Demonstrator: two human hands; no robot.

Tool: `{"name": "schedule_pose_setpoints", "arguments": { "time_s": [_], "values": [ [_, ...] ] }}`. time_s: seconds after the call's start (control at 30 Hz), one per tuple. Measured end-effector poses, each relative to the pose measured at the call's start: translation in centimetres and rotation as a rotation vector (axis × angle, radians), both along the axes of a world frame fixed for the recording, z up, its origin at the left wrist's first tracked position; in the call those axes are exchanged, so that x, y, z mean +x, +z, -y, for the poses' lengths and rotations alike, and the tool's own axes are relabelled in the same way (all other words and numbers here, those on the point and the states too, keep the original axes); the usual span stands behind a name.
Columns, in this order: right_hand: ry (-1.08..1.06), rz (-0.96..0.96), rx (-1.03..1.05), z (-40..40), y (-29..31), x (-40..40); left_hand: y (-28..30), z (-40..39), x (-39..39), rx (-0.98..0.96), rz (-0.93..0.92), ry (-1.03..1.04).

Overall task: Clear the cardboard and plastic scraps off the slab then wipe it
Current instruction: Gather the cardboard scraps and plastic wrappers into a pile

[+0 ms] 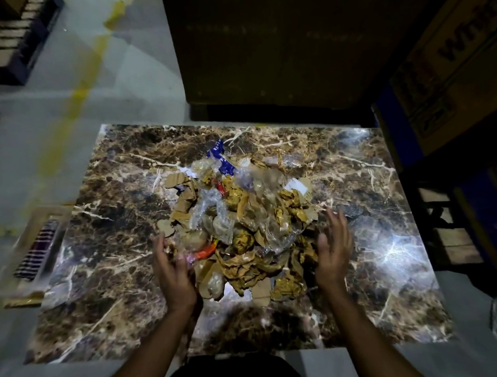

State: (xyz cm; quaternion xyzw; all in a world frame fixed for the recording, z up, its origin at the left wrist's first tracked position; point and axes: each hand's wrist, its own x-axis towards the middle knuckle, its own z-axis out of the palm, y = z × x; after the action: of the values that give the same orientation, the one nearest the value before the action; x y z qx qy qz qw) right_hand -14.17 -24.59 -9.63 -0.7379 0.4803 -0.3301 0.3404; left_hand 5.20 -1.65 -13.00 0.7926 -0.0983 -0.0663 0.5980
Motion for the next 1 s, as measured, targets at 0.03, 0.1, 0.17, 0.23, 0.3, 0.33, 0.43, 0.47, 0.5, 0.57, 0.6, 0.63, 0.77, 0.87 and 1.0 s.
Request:
{"name": "schedule_pose_setpoints", "arguments": {
  "time_s": [0.03, 0.1, 0.17, 0.23, 0.3, 0.33, 0.43, 0.47, 0.5, 0.57, 0.6, 0.63, 0.77, 0.87, 1.0],
  "values": [
    [0.083, -0.031, -0.032, 0.9, 1.0, 1.0, -0.3, 0.2, 0.3, 0.029, 0.022, -0.042],
    [0.242, -0.115, -0.045, 2.1, 2.8, 3.5, -0.6, 1.2, -0.1, 0.100, 0.065, -0.137],
    [0.399, -0.254, -0.041, 2.6, 3.9, 6.0, -0.6, 2.5, -1.2, 0.134, 0.112, -0.182],
    [0.525, -0.411, -0.054, 2.3, 3.7, 7.5, -0.6, 3.4, -1.9, 0.129, 0.117, -0.179],
    [0.561, -0.460, -0.037, 1.8, 2.7, 7.6, -1.0, 3.9, -2.0, 0.127, 0.119, -0.166],
    [0.545, -0.447, -0.022, 1.8, 2.2, 7.4, -1.1, 4.2, -1.9, 0.134, 0.122, -0.159],
    [0.490, -0.389, -0.041, 2.1, 1.8, 7.4, -1.2, 5.6, -1.5, 0.130, 0.121, -0.154],
    [0.482, -0.368, -0.066, 2.4, 1.7, 7.8, -1.2, 6.1, -1.3, 0.122, 0.122, -0.158],
    [0.475, -0.346, -0.080, 2.7, 1.6, 8.1, -1.2, 6.6, -1.0, 0.114, 0.128, -0.162],
    [0.466, -0.322, -0.085, 3.6, 1.4, 8.8, -1.4, 7.5, -0.3, 0.108, 0.141, -0.159],
    [0.469, -0.324, -0.081, 4.1, 1.4, 9.0, -1.6, 7.9, 0.1, 0.109, 0.141, -0.151],
    [0.478, -0.332, -0.080, 4.7, 1.4, 9.1, -1.7, 8.4, 0.4, 0.113, 0.145, -0.144],
    [0.505, -0.387, -0.158, 6.7, 2.2, 9.4, -1.1, 9.4, 0.5, 0.152, 0.121, -0.096],
    [0.382, -0.315, -0.227, 6.8, 3.3, 7.4, -0.2, 8.1, 0.4, 0.185, 0.175, -0.056],
    [0.185, -0.193, -0.163, 1.7, 1.6, 1.2, 0.0, 4.6, -0.8, 0.183, 0.155, -0.037]
  ]
}}
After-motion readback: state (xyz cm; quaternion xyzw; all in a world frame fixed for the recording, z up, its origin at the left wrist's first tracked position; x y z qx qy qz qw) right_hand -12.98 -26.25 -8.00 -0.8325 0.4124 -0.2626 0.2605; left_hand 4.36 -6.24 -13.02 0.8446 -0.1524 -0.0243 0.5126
